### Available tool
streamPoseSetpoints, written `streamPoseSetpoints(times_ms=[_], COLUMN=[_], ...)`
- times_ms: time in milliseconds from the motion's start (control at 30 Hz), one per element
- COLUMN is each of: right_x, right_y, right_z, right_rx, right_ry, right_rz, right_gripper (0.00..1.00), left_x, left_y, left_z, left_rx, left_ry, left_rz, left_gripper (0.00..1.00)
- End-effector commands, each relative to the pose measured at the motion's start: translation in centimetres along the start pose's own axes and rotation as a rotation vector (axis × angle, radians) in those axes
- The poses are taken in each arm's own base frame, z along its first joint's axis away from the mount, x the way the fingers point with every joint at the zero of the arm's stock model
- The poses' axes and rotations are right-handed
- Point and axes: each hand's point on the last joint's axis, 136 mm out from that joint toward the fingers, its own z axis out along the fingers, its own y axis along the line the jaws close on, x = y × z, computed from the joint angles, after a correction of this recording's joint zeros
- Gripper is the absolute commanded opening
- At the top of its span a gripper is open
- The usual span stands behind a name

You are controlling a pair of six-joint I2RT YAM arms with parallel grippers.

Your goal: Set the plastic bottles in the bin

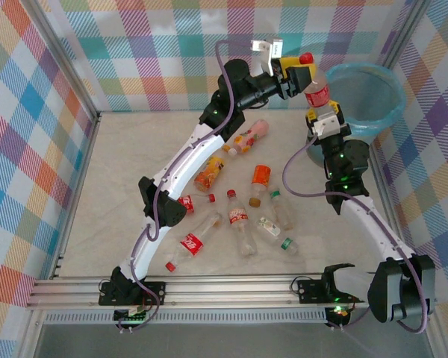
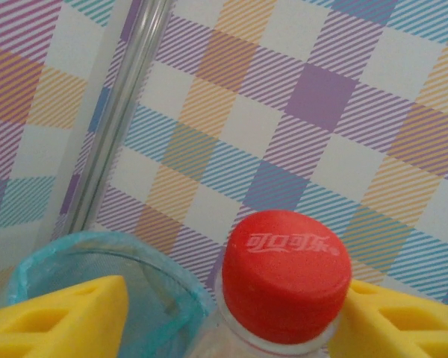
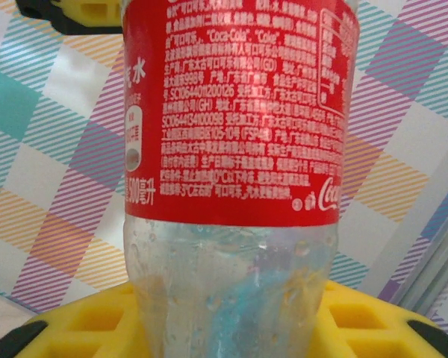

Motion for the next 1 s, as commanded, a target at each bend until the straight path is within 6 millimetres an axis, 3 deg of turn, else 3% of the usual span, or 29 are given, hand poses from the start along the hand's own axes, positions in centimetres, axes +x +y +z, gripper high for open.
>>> streamPoseSetpoints(times_ms=[0,300,367,433,567,733,967], right_x=[-2.2,-2.4,-2.3,-2.7,-4.4,-5.4,-8.1], right_y=[0.2,0.2,0.1,-0.4,-2.1,-5.2,-8.8], right_z=[-0.6,-1.3,-1.6,-1.9,-3.7,-7.2,-11.9], right_rx=[-0.021,-0.035,-0.043,-0.049,-0.044,0.081,0.216], right_ry=[-0.076,-0.033,0.002,0.039,0.158,0.238,0.189], right_rz=[0.01,0.031,0.053,0.099,0.282,0.419,0.443], right_gripper=[0.41,0.47,0.56,0.71,1.0,1.0,1.0], left_x=[-1.3,-1.8,-1.9,-2.1,-2.6,-2.5,0.6], left_y=[-0.8,-1.3,-1.5,-1.5,-1.7,-0.9,1.1], left_z=[-0.4,-0.3,-0.1,0.1,0.7,1.4,2.5], left_rx=[0.03,0.038,0.042,0.034,0.022,-0.006,-0.082], left_ry=[-0.016,-0.049,-0.065,-0.093,-0.18,-0.326,-0.455], left_rz=[0.006,0.024,0.026,0.03,0.057,0.085,0.14], left_gripper=[0.56,0.15,0.09,0.0,0.0,0.0,0.0])
